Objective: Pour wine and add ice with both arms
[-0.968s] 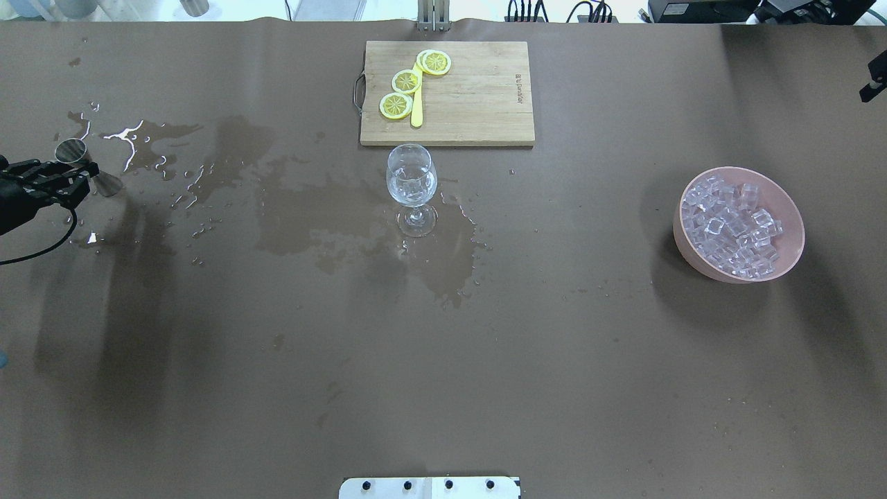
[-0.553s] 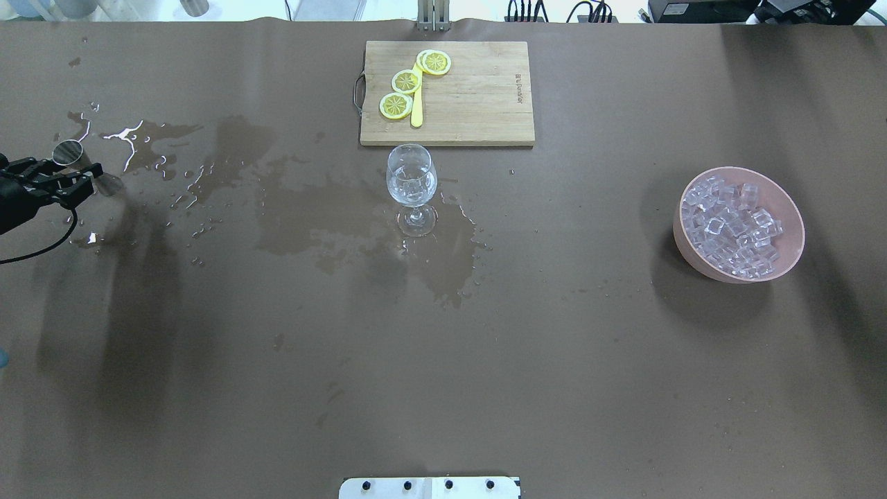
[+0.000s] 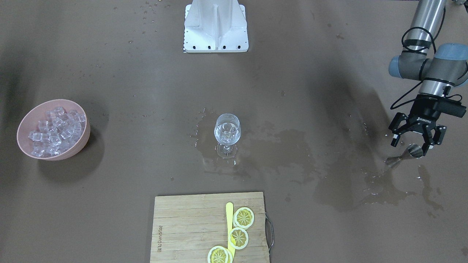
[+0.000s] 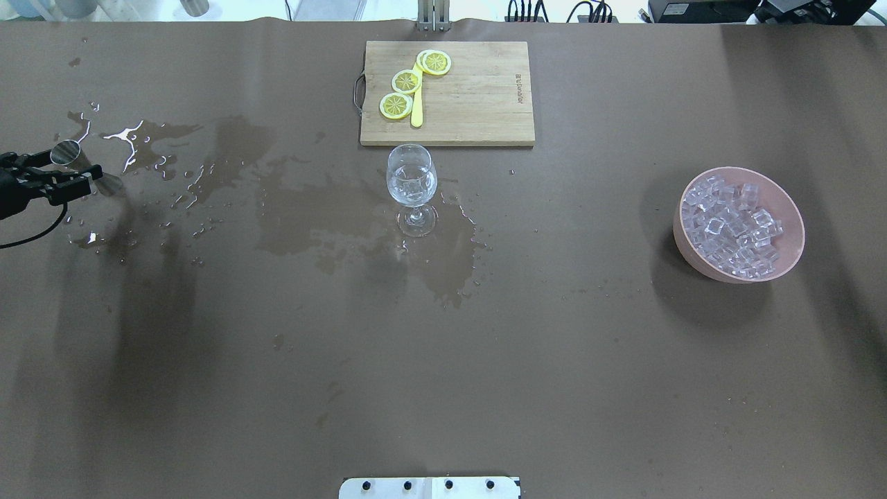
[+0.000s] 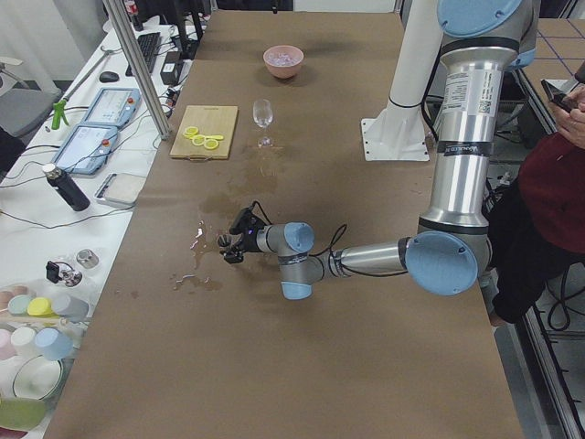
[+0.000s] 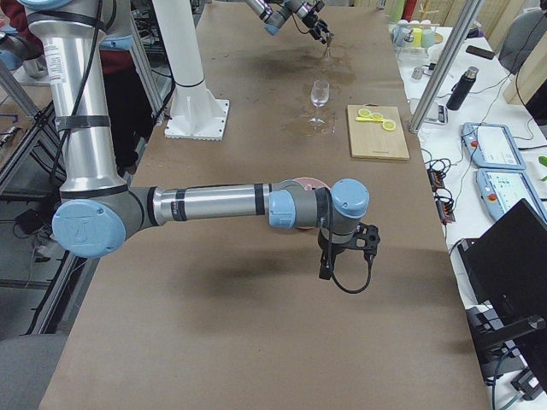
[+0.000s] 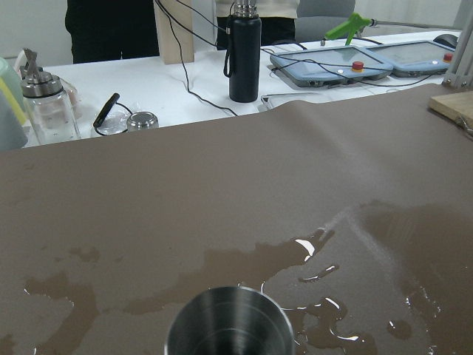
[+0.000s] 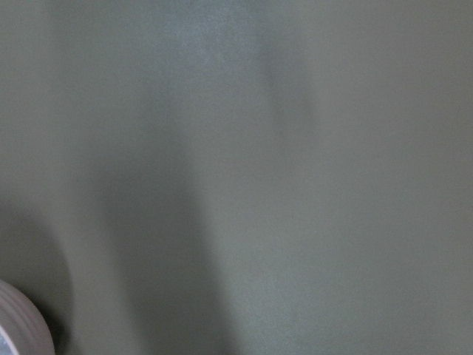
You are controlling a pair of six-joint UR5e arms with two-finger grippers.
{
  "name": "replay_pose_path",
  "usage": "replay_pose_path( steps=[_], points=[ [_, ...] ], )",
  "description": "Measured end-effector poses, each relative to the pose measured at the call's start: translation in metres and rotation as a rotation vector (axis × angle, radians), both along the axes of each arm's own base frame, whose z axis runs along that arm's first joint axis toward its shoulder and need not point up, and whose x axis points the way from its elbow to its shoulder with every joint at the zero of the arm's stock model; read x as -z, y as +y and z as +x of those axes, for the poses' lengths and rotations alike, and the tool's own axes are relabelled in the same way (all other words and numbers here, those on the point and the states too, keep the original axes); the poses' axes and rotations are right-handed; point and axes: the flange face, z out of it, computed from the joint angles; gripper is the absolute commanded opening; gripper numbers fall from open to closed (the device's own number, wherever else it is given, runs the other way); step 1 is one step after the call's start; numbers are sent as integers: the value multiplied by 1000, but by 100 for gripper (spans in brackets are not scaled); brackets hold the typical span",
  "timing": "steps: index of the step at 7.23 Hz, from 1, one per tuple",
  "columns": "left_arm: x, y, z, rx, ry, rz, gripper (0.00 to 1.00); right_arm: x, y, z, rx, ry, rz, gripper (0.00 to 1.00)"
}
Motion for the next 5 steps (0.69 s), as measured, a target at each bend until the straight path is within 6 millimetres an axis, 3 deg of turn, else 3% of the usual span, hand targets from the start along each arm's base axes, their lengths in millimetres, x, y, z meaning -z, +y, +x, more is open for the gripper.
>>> replay_pose_path(
  steps=[3, 5],
  points=[
    [34, -30, -60, -57, 3, -116, 98, -7, 6, 7, -9, 3, -8, 100],
    [55, -51, -125, -101, 11, -224, 98, -7, 3, 8, -11, 4, -10, 100]
  ],
)
